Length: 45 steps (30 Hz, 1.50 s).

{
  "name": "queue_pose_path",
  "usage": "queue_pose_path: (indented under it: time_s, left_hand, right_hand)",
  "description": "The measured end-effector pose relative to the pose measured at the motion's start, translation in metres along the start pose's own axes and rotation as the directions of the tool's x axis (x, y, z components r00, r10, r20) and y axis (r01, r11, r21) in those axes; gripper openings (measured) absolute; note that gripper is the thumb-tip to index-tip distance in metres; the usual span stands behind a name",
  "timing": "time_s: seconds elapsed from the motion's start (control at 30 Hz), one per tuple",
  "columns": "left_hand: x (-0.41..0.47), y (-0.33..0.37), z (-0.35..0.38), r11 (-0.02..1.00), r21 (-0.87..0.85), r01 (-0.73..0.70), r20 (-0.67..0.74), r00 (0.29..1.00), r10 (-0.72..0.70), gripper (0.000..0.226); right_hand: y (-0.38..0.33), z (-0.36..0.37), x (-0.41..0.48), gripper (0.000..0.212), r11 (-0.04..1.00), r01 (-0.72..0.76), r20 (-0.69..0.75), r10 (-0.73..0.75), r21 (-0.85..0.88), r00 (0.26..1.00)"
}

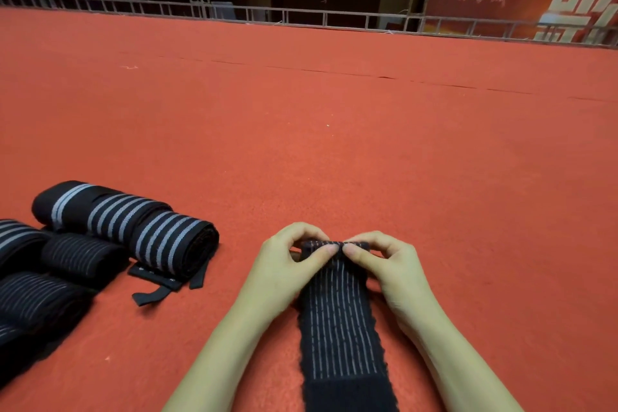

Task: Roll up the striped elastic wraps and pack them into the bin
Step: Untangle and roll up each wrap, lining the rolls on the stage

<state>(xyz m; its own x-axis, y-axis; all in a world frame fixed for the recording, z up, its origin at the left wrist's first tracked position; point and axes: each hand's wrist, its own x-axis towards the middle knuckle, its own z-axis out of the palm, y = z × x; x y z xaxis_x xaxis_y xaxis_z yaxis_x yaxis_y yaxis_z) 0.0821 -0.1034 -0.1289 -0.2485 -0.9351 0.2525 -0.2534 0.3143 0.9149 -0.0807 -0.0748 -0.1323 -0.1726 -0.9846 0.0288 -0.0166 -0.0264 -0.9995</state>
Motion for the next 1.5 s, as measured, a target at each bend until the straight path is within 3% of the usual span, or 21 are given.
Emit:
queue_pose_path:
  time_s: [0.1, 0.27, 0.43, 0.63, 0.77, 0.87, 1.0, 1.17, 1.5]
  left_hand:
    - [0.0, 0.0036, -0.0001, 1.0, 0.023, -0.017, -0.004, 1.0, 0.018, 0.007]
    - [0.0015, 0.0042, 0.0003, 1.0, 0.011, 0.004, -0.087, 0.996, -0.003, 0.009]
    - [-0.0002, 0.0045, -0.0022, 0.983, -0.114, 0.145, -0.009, 0.989, -0.147, 0.013]
    - [0.0001, 0.0061, -0.0017, 0.989, -0.14, 0.05, -0.08, 0.995, -0.062, 0.012]
    - [0.0011, 0.0068, -0.0044, 0.982, -0.186, 0.03, -0.047, 0.998, -0.04, 0.015]
    - [0.0008, 0.0066, -0.005, 0.977, -0.201, 0.069, -0.006, 0.997, -0.072, 0.014]
    - [0.0018, 0.0058, -0.001, 0.974, -0.208, 0.095, 0.016, 0.995, -0.094, 0.023]
    - [0.0016, 0.0039, 0.0009, 0.92, -0.283, 0.27, 0.077, 0.963, -0.259, 0.014]
    - [0.001, 0.0058, -0.0002, 0.963, -0.25, 0.102, -0.061, 0.991, -0.121, 0.013]
  right_hand:
    - [-0.0007, 0.0024, -0.0006, 0.002, 0.998, 0.047, 0.009, -0.048, 0.037, 0.999]
    - [-0.0018, 0.0044, -0.0025, 0.007, 0.995, 0.002, 0.054, -0.007, 0.096, 0.999]
    - [-0.001, 0.0012, -0.0006, 0.008, 0.998, 0.052, -0.028, -0.052, 0.02, 0.998]
    - [-0.0018, 0.0036, 0.0, 0.006, 0.995, 0.049, -0.026, -0.047, 0.083, 0.999]
    - [-0.0008, 0.0051, -0.0001, 0.015, 0.988, 0.022, -0.004, -0.021, 0.154, 1.0]
    - [-0.0005, 0.0052, -0.0005, 0.022, 0.985, 0.014, -0.002, -0.014, 0.174, 1.0]
    - [0.0023, 0.0023, 0.0013, 0.014, 0.985, 0.034, 0.001, -0.035, 0.171, 0.999]
    - [0.0053, 0.0028, 0.0034, 0.026, 0.969, -0.033, 0.043, 0.023, 0.243, 0.999]
    - [0.0067, 0.0023, 0.001, 0.015, 0.96, -0.044, 0.107, 0.015, 0.277, 0.994]
